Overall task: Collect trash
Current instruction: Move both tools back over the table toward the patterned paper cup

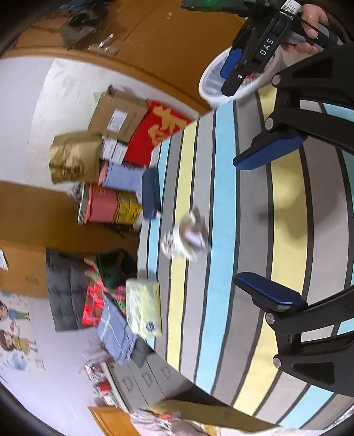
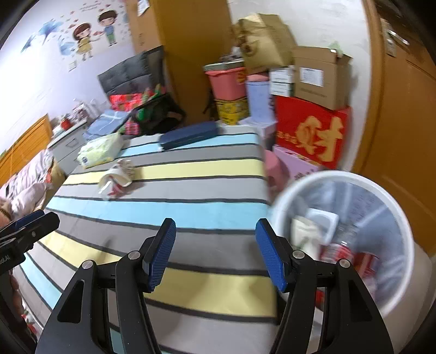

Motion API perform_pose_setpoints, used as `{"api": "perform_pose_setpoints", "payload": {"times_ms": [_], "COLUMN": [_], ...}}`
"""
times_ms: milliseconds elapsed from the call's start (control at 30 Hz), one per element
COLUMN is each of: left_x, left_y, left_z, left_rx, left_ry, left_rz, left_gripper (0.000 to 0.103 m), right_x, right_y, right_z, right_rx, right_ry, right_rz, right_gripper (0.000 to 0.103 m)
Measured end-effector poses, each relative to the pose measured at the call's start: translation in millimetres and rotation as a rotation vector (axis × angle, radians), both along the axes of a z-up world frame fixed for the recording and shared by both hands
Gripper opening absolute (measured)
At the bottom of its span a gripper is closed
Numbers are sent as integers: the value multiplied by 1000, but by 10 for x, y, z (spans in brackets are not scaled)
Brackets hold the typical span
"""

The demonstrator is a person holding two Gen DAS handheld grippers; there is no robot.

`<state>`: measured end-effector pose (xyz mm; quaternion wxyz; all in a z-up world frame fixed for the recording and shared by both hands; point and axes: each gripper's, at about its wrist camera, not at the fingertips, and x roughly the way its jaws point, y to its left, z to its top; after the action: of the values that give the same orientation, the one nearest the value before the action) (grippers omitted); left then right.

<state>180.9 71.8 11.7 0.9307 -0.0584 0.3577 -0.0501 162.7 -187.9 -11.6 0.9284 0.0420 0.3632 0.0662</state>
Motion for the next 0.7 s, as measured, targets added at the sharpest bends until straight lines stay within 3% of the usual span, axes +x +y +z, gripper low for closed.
{"api": "perform_pose_setpoints", "payload": {"times_ms": [367, 567, 700], "left_x": [265, 442, 572], "left_y": [562, 743, 790], "left_z": [-160, -198, -237], "left_rx": [20, 8, 1], "left_ry": [30, 31, 42], "left_rz": [73, 87, 84], "left_gripper": [77, 77, 77], "right_x": [417, 658, 718], "right_y": [744, 971, 1105], "right_z": [-53, -107, -177], "right_rx": [-1, 14, -57], "right_ry": [-3, 3, -9], "right_rz": [209, 262, 293], "right_gripper": [63, 63, 63]}}
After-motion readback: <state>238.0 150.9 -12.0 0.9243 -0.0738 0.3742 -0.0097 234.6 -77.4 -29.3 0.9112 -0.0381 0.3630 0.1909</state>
